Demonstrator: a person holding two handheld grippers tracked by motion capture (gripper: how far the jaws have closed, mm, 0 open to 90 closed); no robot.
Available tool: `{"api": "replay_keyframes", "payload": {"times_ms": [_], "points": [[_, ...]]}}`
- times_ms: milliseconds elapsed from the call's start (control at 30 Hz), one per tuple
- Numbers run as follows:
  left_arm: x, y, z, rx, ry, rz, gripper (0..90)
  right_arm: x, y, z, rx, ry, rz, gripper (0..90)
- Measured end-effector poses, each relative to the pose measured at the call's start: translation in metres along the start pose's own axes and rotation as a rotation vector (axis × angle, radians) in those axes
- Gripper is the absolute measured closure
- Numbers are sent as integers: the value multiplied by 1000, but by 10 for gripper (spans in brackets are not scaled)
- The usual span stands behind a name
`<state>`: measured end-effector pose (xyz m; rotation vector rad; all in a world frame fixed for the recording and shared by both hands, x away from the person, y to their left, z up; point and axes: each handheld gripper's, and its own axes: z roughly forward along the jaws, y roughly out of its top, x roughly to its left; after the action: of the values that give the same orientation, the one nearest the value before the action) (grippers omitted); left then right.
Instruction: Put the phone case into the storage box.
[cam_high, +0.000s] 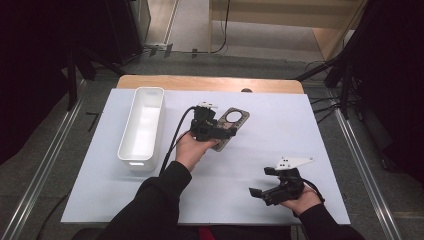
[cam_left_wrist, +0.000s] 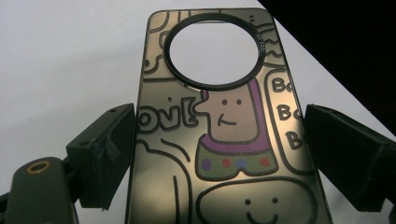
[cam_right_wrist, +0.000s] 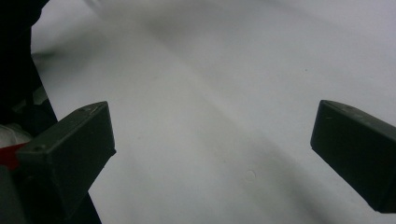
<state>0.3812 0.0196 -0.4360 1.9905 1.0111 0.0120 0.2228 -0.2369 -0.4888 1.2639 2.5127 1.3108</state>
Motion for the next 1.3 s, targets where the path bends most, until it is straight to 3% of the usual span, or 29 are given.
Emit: {"api": "replay_keyframes", "payload": {"times_ms": [667, 1033, 1300], "points": [[1, -17, -26, -40, -35, -19, 115, -1, 1, 1, -7, -3, 9, 0], [-3, -30, -32, -44, -42, -35, 115, -2, 3, -3, -60, -21, 26, 0], [-1, -40, -37, -61, -37, -49, 115, -3, 5, -3, -70, -18, 41, 0]]}}
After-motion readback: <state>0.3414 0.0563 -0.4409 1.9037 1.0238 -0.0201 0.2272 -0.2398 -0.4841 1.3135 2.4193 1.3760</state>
